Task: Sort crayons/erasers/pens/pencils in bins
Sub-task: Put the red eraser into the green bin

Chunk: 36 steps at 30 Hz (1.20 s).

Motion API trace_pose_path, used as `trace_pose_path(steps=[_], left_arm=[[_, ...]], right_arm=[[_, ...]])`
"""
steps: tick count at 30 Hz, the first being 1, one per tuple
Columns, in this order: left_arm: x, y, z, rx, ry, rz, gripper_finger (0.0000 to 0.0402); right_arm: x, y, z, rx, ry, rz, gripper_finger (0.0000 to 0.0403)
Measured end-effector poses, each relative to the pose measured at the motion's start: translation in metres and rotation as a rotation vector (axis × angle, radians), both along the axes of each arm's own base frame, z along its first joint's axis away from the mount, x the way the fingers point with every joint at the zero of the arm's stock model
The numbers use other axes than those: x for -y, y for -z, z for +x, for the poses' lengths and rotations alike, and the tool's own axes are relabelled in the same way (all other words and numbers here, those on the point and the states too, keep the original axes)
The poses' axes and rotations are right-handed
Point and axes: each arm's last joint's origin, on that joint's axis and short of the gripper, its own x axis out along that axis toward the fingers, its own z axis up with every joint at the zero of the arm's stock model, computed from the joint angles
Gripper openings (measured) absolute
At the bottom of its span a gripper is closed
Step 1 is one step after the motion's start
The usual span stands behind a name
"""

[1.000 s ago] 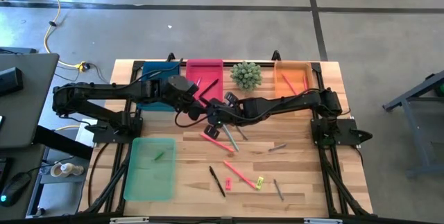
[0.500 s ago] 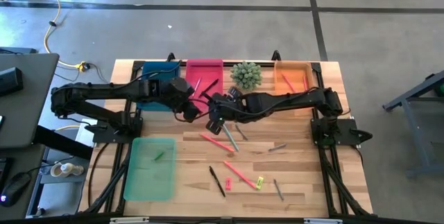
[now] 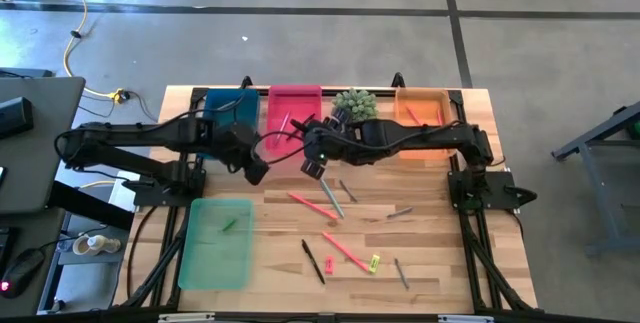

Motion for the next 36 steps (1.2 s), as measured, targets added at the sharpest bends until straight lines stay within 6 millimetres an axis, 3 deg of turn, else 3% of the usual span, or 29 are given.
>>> trace_pose_path(steps=[9, 18, 22, 28, 36], left_arm=[[0.043, 0.0, -0.026, -0.148, 0.099, -0.141, 0.001], [0.077, 0.006, -0.044, -0.348, 0.121, -0.248, 0.001], [0.09, 0.007, -0.046, -0.382, 0.101, -0.275, 0.001], [0.106, 0.013, -0.051, -0.468, 0.079, -0.281, 0.001], [0.124, 0.021, -0.051, -0.549, 0.063, -0.273, 0.001]], right_arm=[[0.024, 0.004, -0.003, -0.086, -0.029, 0.044, 0.0183], [0.049, 0.013, -0.01, -0.147, -0.048, 0.305, 0.0183], [0.05, 0.019, -0.008, -0.17, -0.029, 0.355, 0.0183], [0.047, 0.046, 0.001, -0.297, -0.063, 0.432, 0.0183], [0.047, 0.071, 0.004, -0.458, -0.068, 0.413, 0.0183]])
